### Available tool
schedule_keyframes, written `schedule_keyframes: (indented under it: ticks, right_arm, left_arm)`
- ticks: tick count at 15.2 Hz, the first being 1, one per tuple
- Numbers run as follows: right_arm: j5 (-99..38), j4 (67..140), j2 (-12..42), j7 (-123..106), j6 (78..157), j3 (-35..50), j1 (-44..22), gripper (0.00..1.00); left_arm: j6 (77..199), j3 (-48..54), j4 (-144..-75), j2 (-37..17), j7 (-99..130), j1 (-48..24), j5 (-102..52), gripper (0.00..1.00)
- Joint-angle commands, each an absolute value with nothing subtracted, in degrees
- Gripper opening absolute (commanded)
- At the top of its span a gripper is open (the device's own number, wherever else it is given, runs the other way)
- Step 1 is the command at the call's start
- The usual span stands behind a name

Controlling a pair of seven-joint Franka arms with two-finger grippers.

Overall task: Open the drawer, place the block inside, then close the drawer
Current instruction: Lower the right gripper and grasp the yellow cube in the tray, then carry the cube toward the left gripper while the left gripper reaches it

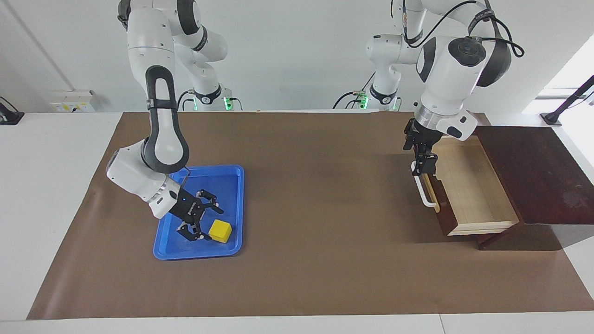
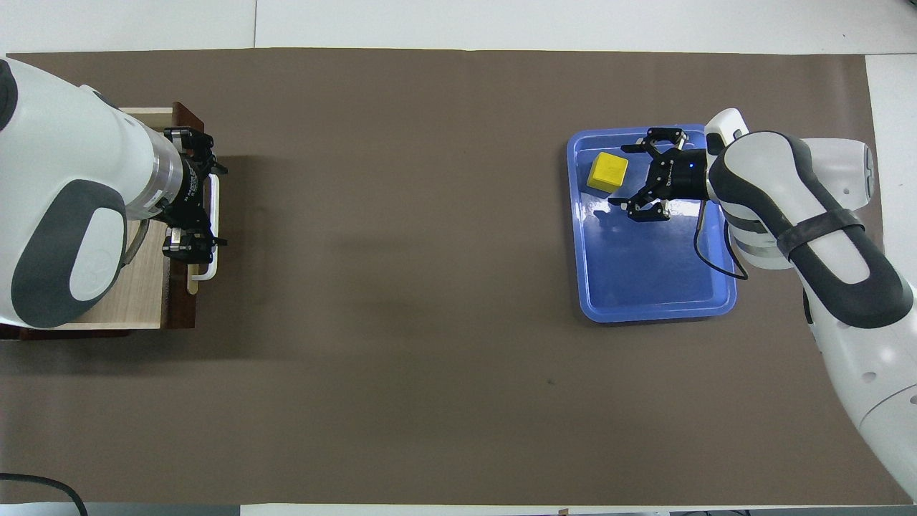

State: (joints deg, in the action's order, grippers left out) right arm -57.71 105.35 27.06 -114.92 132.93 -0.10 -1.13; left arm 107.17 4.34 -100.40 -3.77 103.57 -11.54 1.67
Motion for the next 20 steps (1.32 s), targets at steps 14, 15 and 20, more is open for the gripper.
schedule_keyframes:
  ticks: [14,15,20]
  right_arm:
    - [-61.6,106.3,26.4,-119.7,136.8,0.1,-2.0,0.00]
    - [-61.5,105.4,26.3,-119.2,136.1,0.1,-1.9,0.00]
    - [-58.1,100.6,25.5,-109.6,128.4,0.0,-2.2,0.00]
  left_arm:
    - [108.5,4.4,-101.6,-3.4,104.6,-10.6,2.6,1.00]
    - [108.5,4.4,-101.6,-3.4,104.5,-10.7,2.6,1.00]
    - [108.5,4.4,-101.6,-3.4,104.2,-10.6,2.6,1.00]
